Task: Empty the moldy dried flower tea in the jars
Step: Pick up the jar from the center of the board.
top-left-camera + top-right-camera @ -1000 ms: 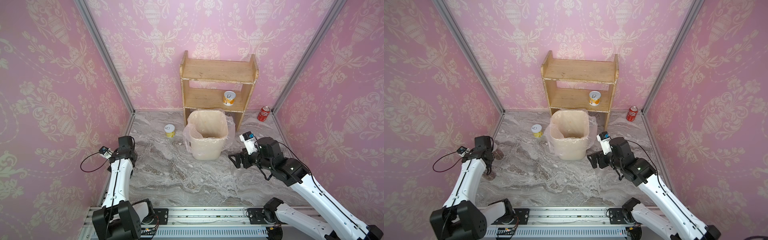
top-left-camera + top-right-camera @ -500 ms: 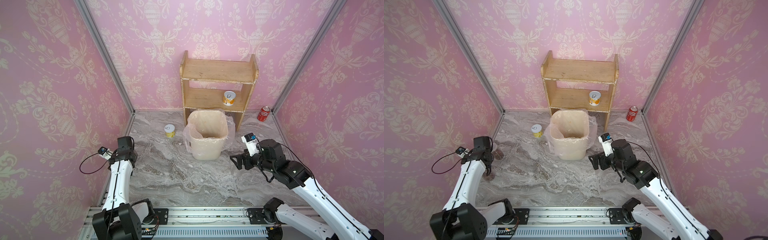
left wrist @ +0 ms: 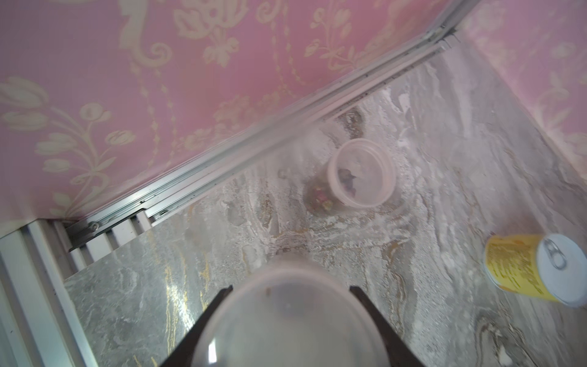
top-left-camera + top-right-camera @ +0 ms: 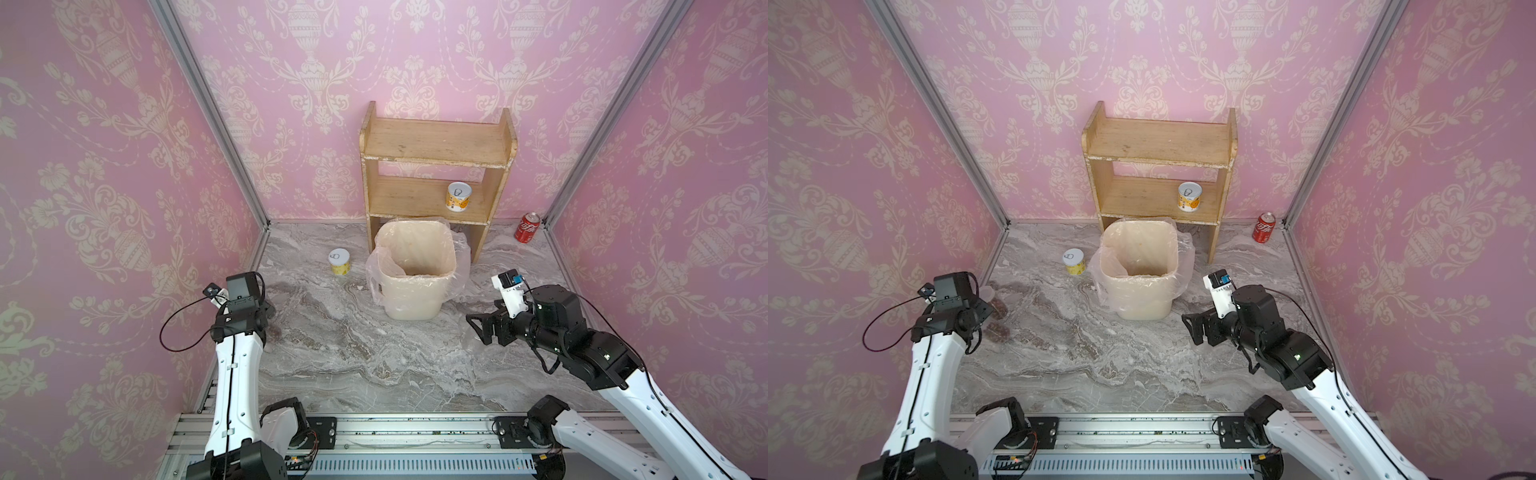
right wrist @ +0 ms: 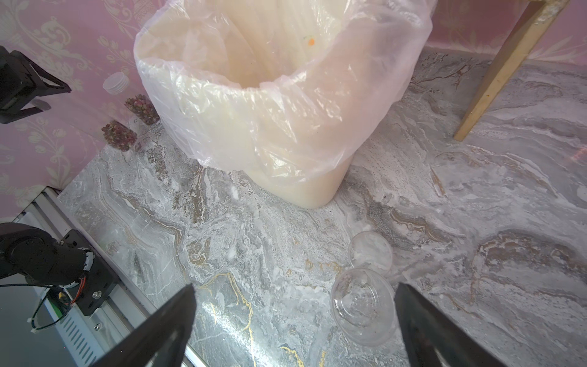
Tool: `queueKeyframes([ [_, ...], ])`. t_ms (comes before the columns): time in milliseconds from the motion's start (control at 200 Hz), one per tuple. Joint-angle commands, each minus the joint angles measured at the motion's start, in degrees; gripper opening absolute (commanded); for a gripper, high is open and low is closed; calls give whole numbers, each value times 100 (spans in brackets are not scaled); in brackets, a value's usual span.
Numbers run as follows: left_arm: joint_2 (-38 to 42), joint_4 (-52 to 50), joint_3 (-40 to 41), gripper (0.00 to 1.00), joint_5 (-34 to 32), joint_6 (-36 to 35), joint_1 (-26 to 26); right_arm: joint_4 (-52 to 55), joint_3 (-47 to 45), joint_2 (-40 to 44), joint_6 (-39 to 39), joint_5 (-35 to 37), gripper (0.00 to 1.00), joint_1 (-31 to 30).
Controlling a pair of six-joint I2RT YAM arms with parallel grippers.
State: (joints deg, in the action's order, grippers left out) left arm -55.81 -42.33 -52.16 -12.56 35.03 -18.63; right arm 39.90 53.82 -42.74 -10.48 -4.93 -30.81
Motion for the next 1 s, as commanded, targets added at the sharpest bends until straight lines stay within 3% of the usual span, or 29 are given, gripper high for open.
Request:
queueKeyframes([
  [0,264,274,-337,8,1419,-935,-22,88,198,11,97,-201,100,-40],
  [265,633,436,-896,5,3439,-1710,53,-88,287,-168,109,-649,99,-39],
  [425,567,1017,-1277,5,5049,-1545,83,-270,350,-298,132,-864,99,-57],
  [796,319,2013,-2448,2,6382,-840,301,-471,823,-748,262,-1214,98,-297],
  [996,-4,2312,-2725,2,6847,-535,1036,-618,1118,-1048,586,-1259,98,-637],
])
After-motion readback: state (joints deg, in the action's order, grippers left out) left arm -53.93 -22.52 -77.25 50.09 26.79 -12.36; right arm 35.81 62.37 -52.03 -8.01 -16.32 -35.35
